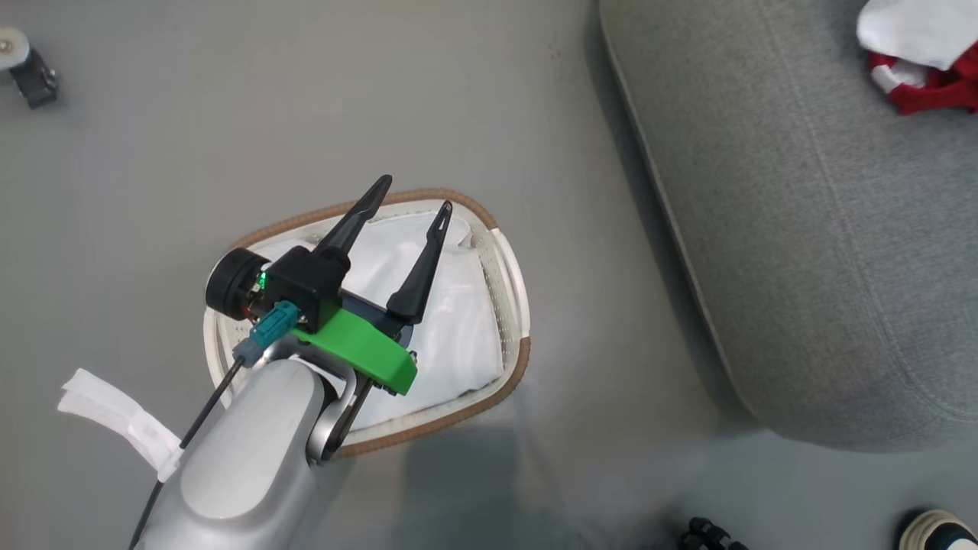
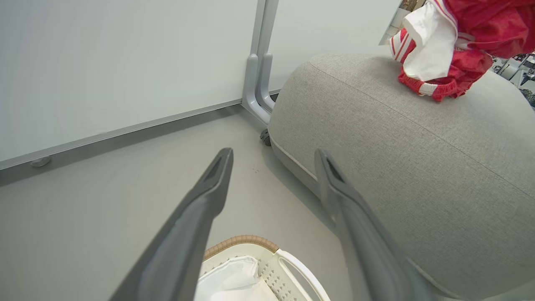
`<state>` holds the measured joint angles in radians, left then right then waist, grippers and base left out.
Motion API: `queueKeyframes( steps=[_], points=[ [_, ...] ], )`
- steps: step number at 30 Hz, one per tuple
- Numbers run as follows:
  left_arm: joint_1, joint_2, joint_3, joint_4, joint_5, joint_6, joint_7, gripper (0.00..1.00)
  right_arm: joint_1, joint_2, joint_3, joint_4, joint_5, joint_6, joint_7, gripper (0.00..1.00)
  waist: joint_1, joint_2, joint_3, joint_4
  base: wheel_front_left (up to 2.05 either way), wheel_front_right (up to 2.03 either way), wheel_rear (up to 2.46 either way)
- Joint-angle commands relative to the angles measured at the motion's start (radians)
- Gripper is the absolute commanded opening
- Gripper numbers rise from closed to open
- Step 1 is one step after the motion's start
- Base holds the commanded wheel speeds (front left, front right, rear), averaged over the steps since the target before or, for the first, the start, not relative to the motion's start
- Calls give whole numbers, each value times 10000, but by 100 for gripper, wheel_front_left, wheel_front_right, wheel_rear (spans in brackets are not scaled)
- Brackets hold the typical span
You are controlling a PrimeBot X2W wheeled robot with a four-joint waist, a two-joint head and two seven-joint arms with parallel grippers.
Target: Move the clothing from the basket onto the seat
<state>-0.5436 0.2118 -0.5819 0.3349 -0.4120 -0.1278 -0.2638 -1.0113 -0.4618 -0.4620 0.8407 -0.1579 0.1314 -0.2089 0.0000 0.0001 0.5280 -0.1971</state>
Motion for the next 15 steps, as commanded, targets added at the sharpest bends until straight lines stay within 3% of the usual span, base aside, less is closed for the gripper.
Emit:
queueKeyframes(
  steps=[1,2,3,4,5,10,15],
  points=[
    [-127,117,71,-7,104,-47,-4,100,213,109,-376,98,-291,-12,-40,0,0,-1,400,274,0,0,0],
    [-124,139,94,-7,125,-47,-5,100,319,193,-725,171,-477,-14,-41,0,0,-1,430,270,0,0,0],
    [-121,158,114,-6,144,-47,-4,100,485,311,-1112,255,-674,-14,-37,27,0,-1,448,265,0,0,0],
    [-115,171,132,-3,154,-48,-5,100,626,431,-1479,289,-881,-14,-82,42,0,-1,458,257,0,0,0],
    [-110,168,149,8,153,-48,-5,100,687,558,-1708,287,-1016,-14,-147,100,0,-1,457,245,0,0,0],
    [78,85,442,109,257,-48,-4,100,1052,1184,-2475,121,-1349,-14,-447,100,0,-1,186,134,0,0,0],
    [423,-85,1007,79,498,-46,-4,100,1590,1730,-2095,-531,-1166,-14,-558,100,0,-1,-376,62,0,0,0]
  ],
)
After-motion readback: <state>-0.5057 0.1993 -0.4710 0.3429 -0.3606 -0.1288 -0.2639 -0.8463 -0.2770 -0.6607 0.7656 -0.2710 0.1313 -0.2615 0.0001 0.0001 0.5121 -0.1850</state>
